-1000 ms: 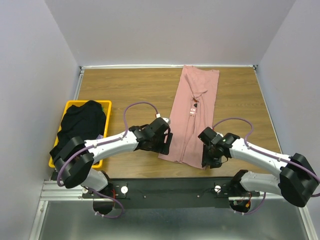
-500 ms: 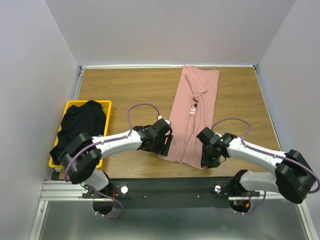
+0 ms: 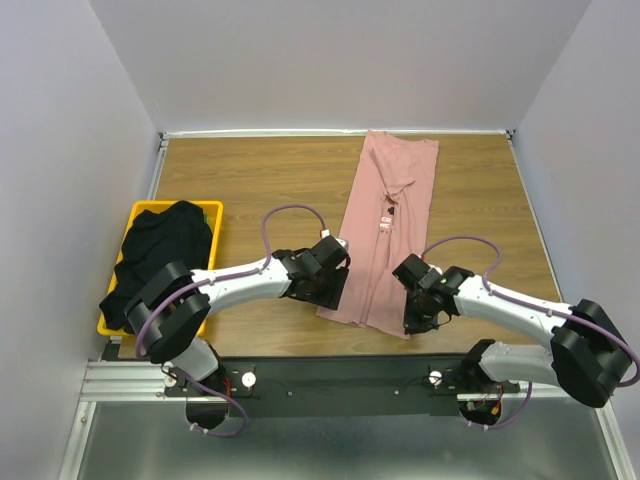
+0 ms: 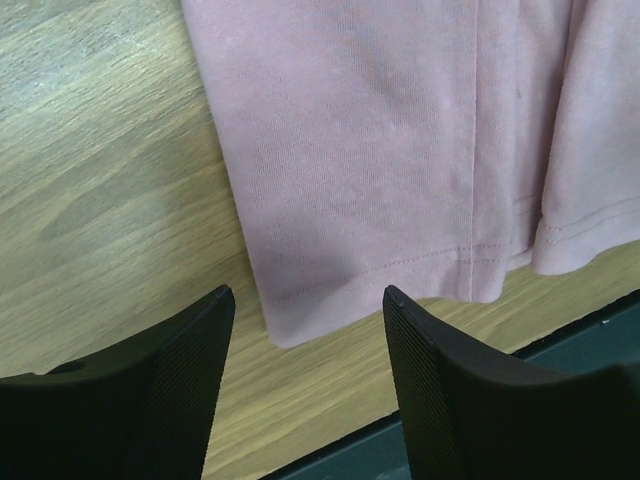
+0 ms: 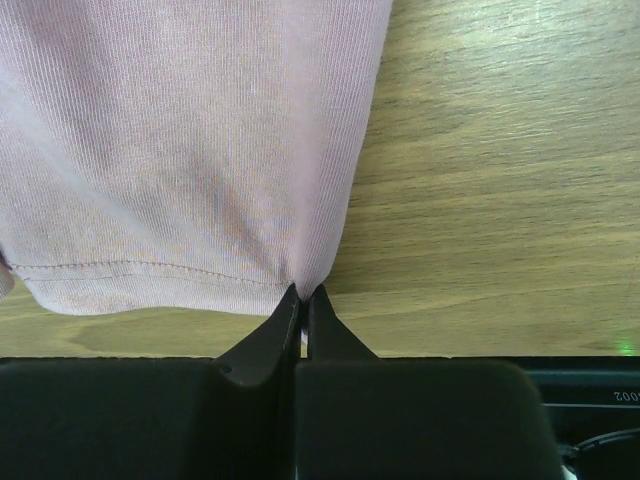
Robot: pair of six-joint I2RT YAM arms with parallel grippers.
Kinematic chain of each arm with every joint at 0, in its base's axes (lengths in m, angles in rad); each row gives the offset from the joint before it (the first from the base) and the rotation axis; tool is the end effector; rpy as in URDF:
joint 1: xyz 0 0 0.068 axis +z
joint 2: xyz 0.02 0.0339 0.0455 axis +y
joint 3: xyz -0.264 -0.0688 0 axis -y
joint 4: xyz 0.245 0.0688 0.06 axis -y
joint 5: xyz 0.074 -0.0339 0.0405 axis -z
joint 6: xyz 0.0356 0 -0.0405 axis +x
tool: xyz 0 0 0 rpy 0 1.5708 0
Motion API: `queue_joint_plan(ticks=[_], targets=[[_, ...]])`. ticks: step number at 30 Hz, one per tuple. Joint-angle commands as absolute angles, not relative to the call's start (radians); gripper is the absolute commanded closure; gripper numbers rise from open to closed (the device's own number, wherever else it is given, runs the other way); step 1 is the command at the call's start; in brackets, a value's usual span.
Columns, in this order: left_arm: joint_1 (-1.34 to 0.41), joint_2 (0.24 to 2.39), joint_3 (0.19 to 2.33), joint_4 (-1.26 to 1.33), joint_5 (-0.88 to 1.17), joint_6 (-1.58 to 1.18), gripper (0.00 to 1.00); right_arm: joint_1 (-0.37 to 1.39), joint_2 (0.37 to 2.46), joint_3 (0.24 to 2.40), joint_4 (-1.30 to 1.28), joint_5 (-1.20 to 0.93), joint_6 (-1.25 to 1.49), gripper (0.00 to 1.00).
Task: Fold and stack the t-shirts
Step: Fold the tshirt
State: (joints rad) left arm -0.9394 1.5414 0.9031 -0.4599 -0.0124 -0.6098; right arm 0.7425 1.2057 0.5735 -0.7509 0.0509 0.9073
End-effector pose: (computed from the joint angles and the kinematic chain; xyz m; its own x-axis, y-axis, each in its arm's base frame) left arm 0.1743 -0.2376 0.1820 -0.8912 0.2486 -0.3795 0.3579 0.8992 -0.2516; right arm 0.1333 0.1199 0.1561 -0.9723 0.1757 -0.1543 0.1587 0.9805 0.1162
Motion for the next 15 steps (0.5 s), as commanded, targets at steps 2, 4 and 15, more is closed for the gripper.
queue_joint_plan(ticks=[2, 4, 15], targets=[[-0.951, 1.572, 0.93, -0.497, -0.051, -0.607, 0.38, 0.741, 1.203, 0.548, -0.769, 0.094, 0.896, 0.95], [-0.954, 1.582, 0.936, -0.511, -0.066, -0.611, 0.44, 0.742, 1.197, 0.546, -0.769, 0.092, 0.894, 0.94], [-0.98, 1.66, 0.977, -0.554, -0.104, -0.617, 0.5, 0.742, 1.181, 0.546, -0.769, 0.089, 0.888, 0.94]])
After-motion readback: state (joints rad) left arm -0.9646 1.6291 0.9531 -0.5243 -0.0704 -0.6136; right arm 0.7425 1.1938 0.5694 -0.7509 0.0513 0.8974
